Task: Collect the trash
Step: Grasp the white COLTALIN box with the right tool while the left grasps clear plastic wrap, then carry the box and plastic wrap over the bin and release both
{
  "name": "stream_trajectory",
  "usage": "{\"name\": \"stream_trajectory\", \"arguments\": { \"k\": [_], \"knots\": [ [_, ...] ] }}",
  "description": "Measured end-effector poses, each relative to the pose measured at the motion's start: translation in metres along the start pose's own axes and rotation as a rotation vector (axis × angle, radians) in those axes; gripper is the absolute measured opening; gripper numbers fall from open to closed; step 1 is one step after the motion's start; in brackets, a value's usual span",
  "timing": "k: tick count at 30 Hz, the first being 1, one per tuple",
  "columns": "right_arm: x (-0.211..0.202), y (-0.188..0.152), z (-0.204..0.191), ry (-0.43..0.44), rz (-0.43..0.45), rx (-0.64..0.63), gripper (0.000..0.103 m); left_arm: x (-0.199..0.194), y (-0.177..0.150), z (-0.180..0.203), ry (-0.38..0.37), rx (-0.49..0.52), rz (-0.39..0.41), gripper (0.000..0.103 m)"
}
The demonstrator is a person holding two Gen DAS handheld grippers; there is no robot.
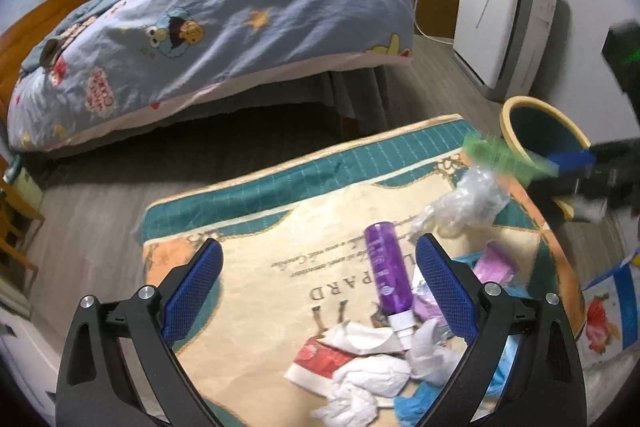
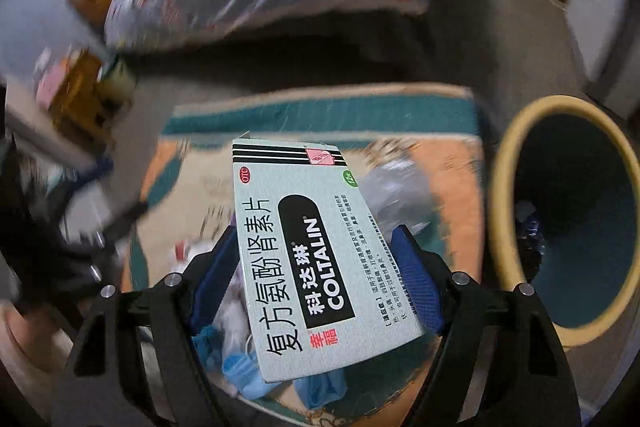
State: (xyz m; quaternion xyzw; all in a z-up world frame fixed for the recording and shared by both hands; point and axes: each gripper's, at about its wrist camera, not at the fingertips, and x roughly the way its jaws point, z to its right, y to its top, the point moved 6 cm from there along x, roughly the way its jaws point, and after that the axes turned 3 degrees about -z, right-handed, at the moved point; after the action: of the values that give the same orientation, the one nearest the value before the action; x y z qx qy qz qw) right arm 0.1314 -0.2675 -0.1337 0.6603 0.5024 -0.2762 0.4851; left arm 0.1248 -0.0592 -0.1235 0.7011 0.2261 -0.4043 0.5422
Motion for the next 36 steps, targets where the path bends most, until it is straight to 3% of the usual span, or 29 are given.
{"name": "stream_trajectory", "arguments": {
  "k": [4, 15, 20, 22, 24, 26, 28, 30, 32, 36],
  "knots": [
    [-0.021, 0.008, 0.027, -0.028, 0.077, 0.088, 0.076, 0.012, 0.002, 0.024, -0.012, 0.033, -0.017, 0.096],
    [-0.039, 0.009, 0.09, -0.147, 0.15, 0.255, 0.076, 0.053, 0.037, 0.131, -0.124, 0.171, 0.003, 0.096],
    [-0.044, 0.008, 0.111, -0.162, 0.161, 0.285, 0.076, 0.085, 0.038, 0.164, -0.127, 0.242, -0.05, 0.094],
    [-0.044, 0.006, 0.117, -0.166, 0.16, 0.288, 0.076, 0.095, 0.034, 0.168, -0.133, 0.25, -0.073, 0.089],
    [-0.043, 0.006, 0.122, -0.167, 0.156, 0.288, 0.076, 0.107, 0.03, 0.172, -0.142, 0.262, -0.114, 0.07],
    [-0.044, 0.004, 0.128, -0.167, 0.153, 0.288, 0.076, 0.118, 0.023, 0.174, -0.127, 0.288, -0.164, 0.06],
    [-0.045, 0.002, 0.132, -0.162, 0.151, 0.295, 0.076, 0.119, 0.019, 0.173, -0.106, 0.305, -0.171, 0.047],
    [-0.046, 0.001, 0.134, -0.156, 0.153, 0.3, 0.076, 0.118, 0.021, 0.171, -0.096, 0.307, -0.165, 0.026],
    [-0.047, 0.001, 0.135, -0.154, 0.155, 0.302, 0.076, 0.112, 0.027, 0.167, -0.116, 0.276, -0.157, 0.017],
    [-0.052, 0.0, 0.139, -0.152, 0.171, 0.319, 0.076, 0.089, 0.045, 0.166, -0.113, 0.247, -0.078, 0.016]
  ]
}}
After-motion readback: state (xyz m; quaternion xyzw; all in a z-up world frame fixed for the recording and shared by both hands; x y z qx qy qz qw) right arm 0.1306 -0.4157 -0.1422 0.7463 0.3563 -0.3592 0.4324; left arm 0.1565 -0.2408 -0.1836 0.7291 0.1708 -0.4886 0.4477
